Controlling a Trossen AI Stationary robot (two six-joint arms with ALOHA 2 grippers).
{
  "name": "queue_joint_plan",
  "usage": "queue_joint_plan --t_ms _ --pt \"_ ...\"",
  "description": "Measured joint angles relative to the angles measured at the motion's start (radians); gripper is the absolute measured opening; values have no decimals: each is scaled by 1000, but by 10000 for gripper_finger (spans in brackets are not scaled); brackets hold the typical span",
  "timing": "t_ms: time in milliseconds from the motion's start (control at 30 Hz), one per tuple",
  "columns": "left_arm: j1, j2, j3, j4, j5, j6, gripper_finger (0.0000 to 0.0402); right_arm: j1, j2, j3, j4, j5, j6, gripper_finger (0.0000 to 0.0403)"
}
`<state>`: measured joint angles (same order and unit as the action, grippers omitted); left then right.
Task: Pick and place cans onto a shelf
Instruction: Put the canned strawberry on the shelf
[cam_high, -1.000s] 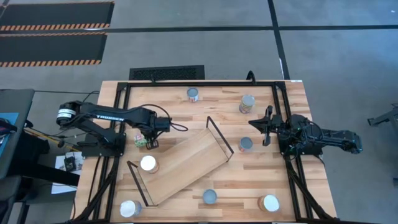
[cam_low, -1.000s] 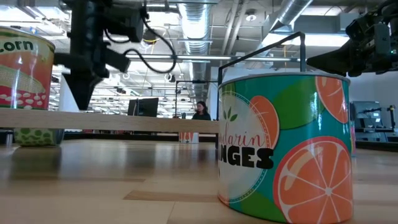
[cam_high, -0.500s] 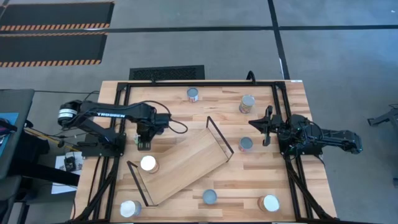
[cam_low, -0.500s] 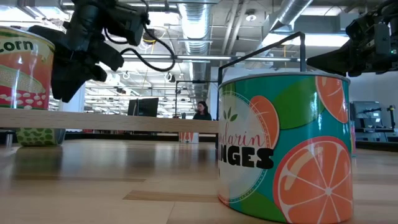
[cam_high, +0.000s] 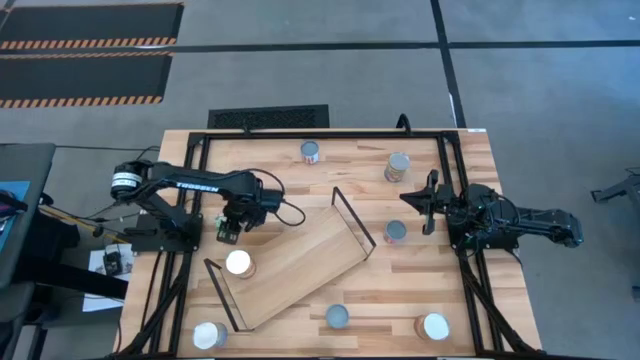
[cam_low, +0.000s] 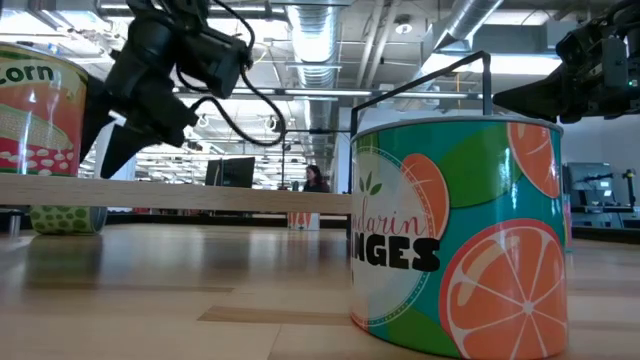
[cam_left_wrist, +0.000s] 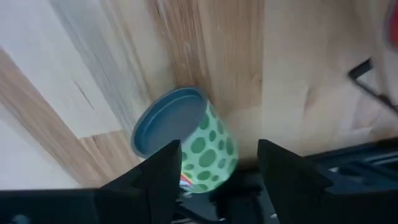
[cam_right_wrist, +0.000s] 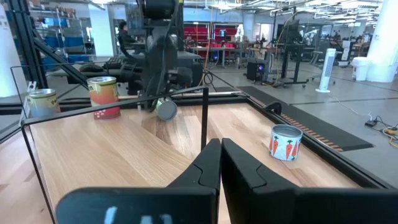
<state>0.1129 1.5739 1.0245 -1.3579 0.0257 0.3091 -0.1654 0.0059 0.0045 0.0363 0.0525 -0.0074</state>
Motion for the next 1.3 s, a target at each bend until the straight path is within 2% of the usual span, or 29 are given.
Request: queue_joint_plan --t_ms 100,367,767,1067,1167,1300 --pt "1 35 0 5 -38 52 189 0 0 0 0 0 0 37" --pt "5 65 -1 18 -62 164 173 0 0 0 0 0 0 37" --pt "10 65 -19 38 -63 187 121 0 0 0 0 0 0 37" --pt "9 65 -65 61 -64 197 112 0 0 0 0 0 0 37" --pt "9 65 -65 41 -59 191 90 0 0 0 0 0 0 37" --pt "9 65 -65 0 -43 178 28 0 0 0 0 0 0 37"
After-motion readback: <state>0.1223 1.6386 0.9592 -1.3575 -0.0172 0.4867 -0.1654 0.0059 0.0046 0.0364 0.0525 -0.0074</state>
